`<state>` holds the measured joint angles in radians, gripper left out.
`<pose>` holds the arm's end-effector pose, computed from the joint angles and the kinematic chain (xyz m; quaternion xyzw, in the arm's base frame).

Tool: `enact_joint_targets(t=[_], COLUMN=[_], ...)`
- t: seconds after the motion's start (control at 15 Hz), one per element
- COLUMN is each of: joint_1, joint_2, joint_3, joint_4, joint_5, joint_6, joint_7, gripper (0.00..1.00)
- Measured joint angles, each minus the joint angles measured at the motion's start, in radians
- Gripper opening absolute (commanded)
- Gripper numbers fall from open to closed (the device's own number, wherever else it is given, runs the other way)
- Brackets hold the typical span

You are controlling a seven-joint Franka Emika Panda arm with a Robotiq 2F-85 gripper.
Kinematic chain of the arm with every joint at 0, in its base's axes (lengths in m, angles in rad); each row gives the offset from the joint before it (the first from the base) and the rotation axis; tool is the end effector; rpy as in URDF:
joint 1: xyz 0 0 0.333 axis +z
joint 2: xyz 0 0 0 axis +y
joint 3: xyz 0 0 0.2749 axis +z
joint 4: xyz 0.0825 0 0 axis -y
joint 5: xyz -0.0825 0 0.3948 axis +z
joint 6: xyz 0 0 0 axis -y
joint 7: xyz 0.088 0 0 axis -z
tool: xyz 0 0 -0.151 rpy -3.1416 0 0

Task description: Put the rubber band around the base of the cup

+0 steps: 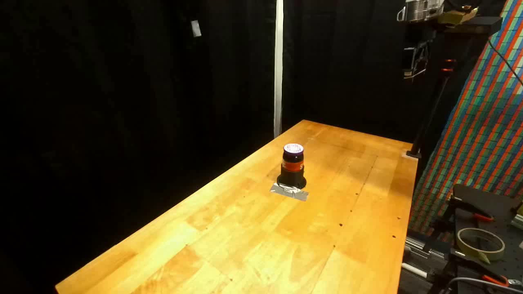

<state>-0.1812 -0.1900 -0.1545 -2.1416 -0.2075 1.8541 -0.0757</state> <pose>0.4641 -0.1885 0.3901 0.9909 -0.0933 -0.0650 0.0717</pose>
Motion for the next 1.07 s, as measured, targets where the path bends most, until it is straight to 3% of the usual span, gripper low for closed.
enact_joint_targets(t=[1.07], joint_1=[0.020], joint_2=[0.012], joint_3=[0.011], joint_4=[0.008], joint_5=[0.030], joint_6=[-0.001], joint_7=[0.002], gripper=[1.00])
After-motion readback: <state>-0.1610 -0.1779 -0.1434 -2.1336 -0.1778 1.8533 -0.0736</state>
